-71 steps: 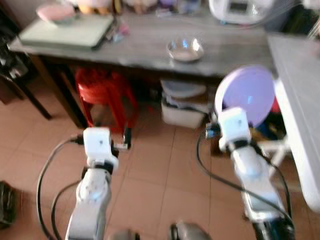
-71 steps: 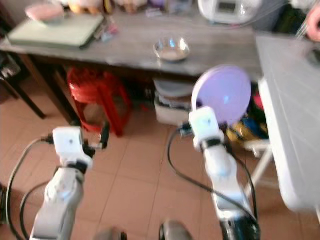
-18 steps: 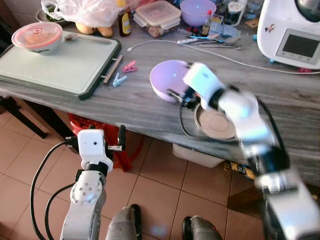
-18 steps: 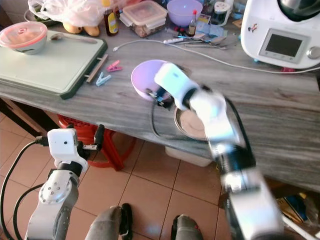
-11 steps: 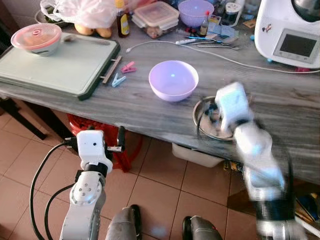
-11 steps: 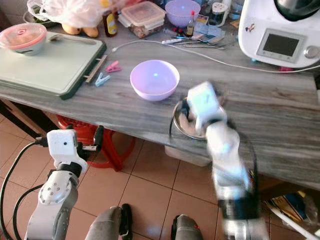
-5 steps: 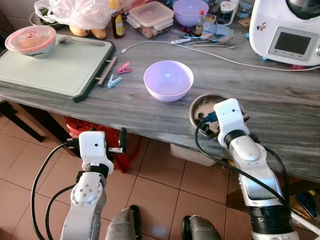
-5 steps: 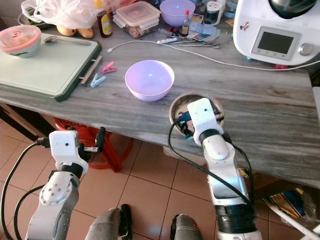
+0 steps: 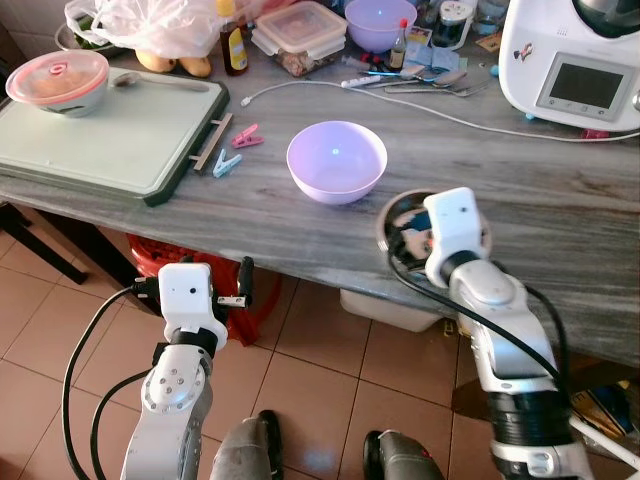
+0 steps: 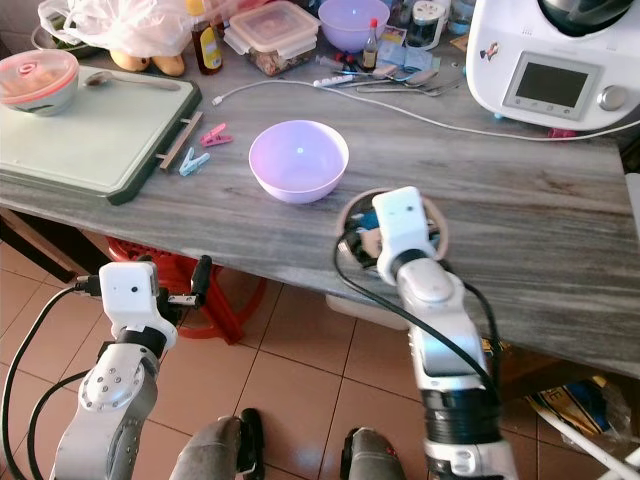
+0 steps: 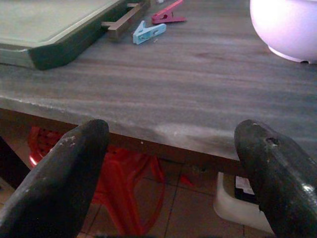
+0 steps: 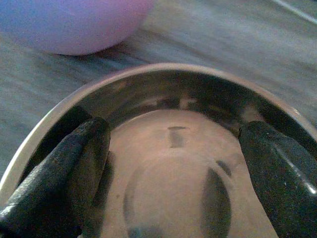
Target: Setting the table
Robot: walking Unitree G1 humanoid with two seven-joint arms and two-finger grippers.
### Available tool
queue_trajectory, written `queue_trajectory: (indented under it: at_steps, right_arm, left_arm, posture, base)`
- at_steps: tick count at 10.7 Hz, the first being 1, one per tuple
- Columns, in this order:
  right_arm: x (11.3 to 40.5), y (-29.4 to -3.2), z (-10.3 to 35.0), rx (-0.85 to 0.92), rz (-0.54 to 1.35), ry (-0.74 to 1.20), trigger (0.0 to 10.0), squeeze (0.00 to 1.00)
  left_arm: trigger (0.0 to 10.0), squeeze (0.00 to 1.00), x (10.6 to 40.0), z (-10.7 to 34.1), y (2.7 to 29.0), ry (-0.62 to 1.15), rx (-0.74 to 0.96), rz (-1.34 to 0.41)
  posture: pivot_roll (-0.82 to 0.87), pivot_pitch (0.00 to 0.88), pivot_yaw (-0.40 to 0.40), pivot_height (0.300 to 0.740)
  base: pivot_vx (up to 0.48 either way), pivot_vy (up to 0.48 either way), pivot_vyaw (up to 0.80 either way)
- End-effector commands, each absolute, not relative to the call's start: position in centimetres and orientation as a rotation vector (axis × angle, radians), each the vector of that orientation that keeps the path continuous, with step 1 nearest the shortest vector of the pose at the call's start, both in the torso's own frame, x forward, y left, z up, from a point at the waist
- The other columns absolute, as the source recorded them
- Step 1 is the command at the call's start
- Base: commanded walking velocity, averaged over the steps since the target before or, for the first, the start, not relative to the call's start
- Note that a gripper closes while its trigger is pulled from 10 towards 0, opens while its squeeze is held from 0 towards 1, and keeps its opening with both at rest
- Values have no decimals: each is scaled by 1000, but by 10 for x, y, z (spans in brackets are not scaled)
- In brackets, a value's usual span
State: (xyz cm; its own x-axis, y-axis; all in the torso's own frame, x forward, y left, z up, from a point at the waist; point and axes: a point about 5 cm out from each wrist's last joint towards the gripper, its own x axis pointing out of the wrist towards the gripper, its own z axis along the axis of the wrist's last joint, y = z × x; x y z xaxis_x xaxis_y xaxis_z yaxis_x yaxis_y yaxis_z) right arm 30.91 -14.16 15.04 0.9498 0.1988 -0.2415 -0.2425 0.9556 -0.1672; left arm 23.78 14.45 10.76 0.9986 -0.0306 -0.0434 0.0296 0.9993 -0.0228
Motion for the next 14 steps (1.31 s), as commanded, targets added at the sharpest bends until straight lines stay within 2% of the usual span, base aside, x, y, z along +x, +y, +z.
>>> queue_trajectory:
  at_steps: [1, 4, 11, 14]
  right_arm:
    - [309, -134, 150, -170, 270, 243, 10000, 0]
    - [313, -122, 152, -154, 318, 242, 10000, 0]
    - [319, -114, 159, -101, 351, 144, 10000, 0]
    - [296, -127, 162, -63, 304, 78, 10000, 0]
  left_arm:
    - [10000, 0, 236, 107, 147, 53, -14, -21]
    - [10000, 0, 237, 106, 146, 59, -10, -21]
    - [10000, 0, 237, 105, 145, 62, -13, -17]
    - [10000, 0, 234, 104, 147, 63, -24, -11]
  posture:
    - [34, 184, 30, 740]
    - [36, 179, 28, 740]
    - [38, 174, 26, 740]
    - [42, 154, 12, 740]
  base:
    - [0, 0, 0]
    - [0, 0, 0]
    - [0, 0, 0]
    - [0, 0, 0]
